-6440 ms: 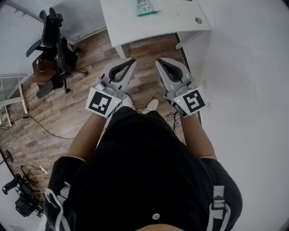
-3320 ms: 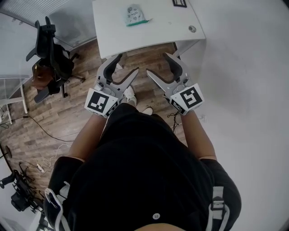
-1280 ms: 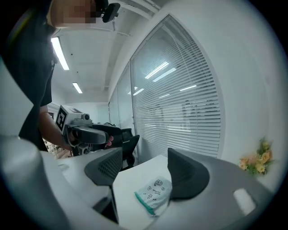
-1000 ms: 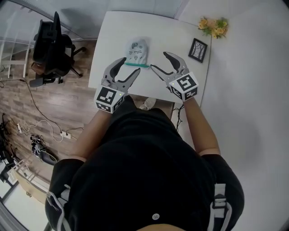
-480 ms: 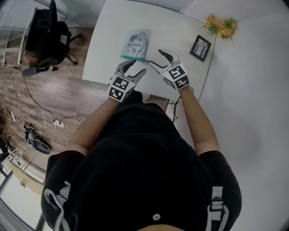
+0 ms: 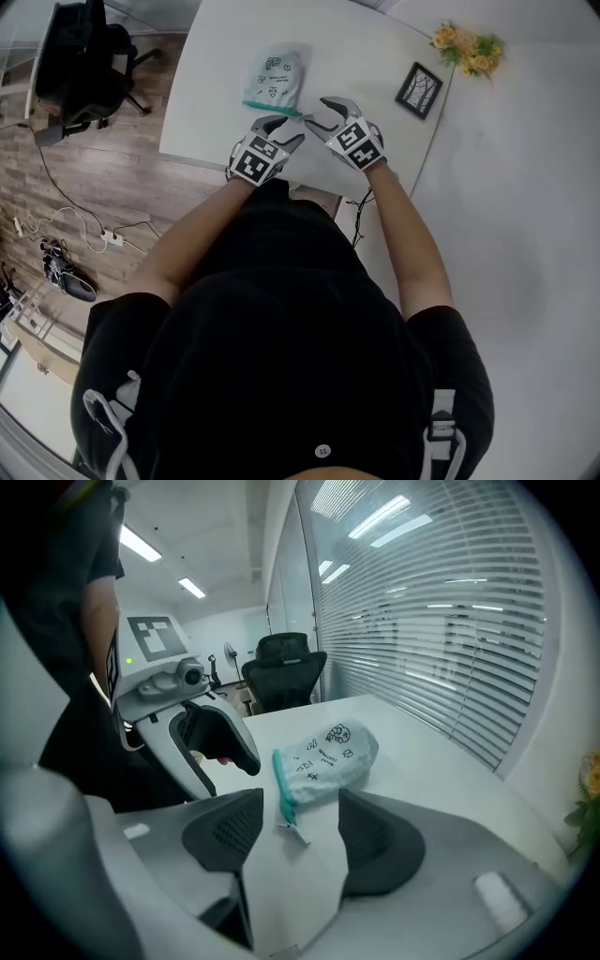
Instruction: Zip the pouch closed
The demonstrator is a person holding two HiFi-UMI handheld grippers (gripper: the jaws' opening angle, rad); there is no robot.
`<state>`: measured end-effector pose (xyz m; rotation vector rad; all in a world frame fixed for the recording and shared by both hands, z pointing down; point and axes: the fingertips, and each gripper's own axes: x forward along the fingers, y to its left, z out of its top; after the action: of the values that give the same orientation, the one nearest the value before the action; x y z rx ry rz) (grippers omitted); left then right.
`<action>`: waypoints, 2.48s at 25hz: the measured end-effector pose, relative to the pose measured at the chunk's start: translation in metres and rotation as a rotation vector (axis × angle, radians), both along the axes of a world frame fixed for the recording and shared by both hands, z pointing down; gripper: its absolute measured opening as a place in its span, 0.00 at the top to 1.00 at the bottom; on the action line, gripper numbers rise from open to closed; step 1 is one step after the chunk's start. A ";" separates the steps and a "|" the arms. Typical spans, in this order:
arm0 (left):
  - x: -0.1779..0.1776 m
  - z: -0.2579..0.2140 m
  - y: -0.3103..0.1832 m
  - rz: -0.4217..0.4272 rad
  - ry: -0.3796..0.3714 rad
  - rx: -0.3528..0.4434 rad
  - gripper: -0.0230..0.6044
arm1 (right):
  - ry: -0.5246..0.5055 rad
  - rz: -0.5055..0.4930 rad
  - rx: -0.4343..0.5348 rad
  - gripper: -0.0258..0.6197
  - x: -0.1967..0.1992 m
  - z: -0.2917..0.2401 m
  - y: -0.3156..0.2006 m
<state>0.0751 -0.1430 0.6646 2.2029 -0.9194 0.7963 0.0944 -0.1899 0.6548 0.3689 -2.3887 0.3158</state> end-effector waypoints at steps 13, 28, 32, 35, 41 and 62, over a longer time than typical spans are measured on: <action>-0.004 0.040 -0.008 -0.032 -0.026 -0.107 0.65 | 0.129 -0.141 -0.042 0.64 -0.006 0.053 0.007; 0.001 0.072 -0.007 -0.043 -0.043 -0.190 0.71 | 0.256 -0.238 -0.026 0.78 -0.009 0.091 0.016; -0.001 0.074 -0.008 -0.051 -0.044 -0.197 0.71 | 0.259 -0.234 -0.038 0.89 -0.009 0.094 0.017; -0.003 0.077 -0.008 -0.047 -0.047 -0.202 0.72 | 0.250 -0.221 -0.055 0.90 -0.010 0.094 0.017; -0.006 0.082 -0.006 -0.059 -0.062 -0.228 0.74 | 0.221 -0.202 -0.084 0.91 -0.014 0.091 0.020; -0.023 0.086 -0.003 -0.124 -0.072 -0.232 0.95 | 0.189 -0.219 -0.083 0.93 -0.037 0.073 0.038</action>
<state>0.0524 -0.1463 0.7507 1.9099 -0.9379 0.8809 0.0576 -0.1521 0.7281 0.0921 -2.1980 0.2663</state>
